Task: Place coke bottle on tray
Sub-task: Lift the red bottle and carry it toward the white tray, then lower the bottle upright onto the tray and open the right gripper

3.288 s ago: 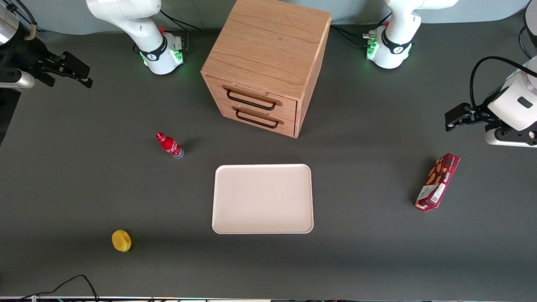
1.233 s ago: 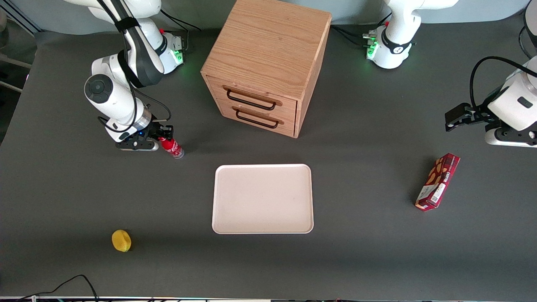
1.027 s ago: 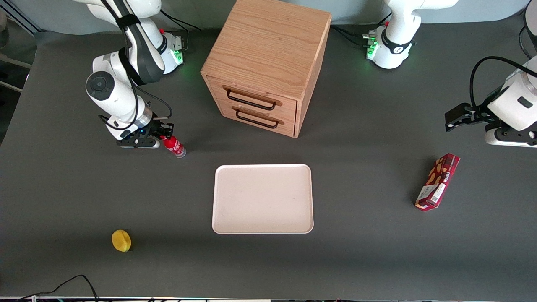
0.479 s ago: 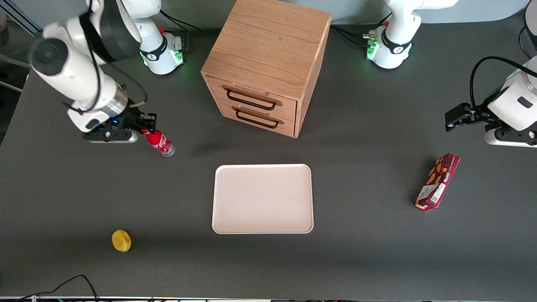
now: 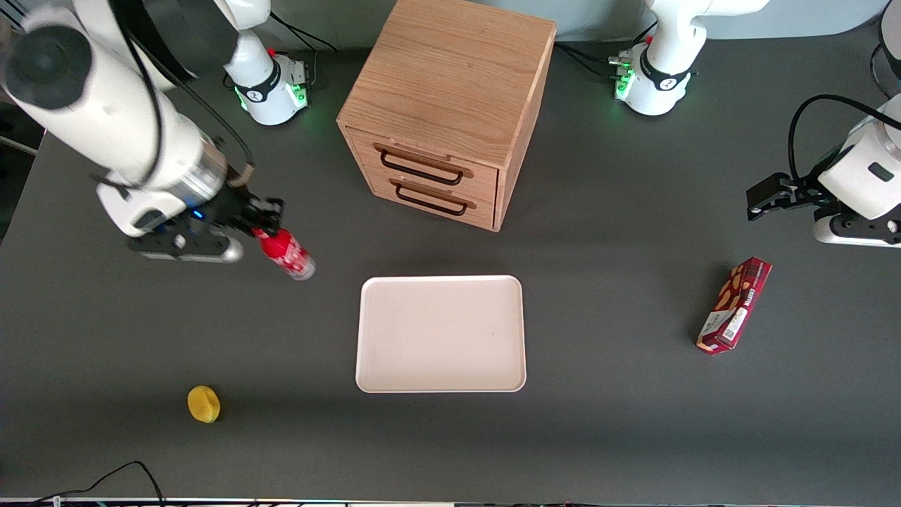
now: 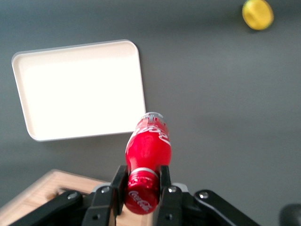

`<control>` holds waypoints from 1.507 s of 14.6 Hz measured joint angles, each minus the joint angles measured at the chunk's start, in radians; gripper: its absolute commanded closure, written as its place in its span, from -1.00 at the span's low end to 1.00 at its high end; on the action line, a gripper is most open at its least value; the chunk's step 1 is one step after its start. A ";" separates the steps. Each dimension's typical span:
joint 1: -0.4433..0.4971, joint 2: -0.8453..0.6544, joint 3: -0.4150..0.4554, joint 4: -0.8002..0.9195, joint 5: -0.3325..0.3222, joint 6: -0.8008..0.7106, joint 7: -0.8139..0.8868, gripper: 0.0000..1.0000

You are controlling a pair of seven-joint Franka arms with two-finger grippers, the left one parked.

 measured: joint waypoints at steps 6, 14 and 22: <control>0.054 0.400 0.009 0.181 -0.089 0.286 0.189 1.00; 0.074 0.502 0.009 0.201 -0.182 0.336 0.271 -1.00; 0.053 0.331 0.085 0.281 -0.191 0.082 0.204 -1.00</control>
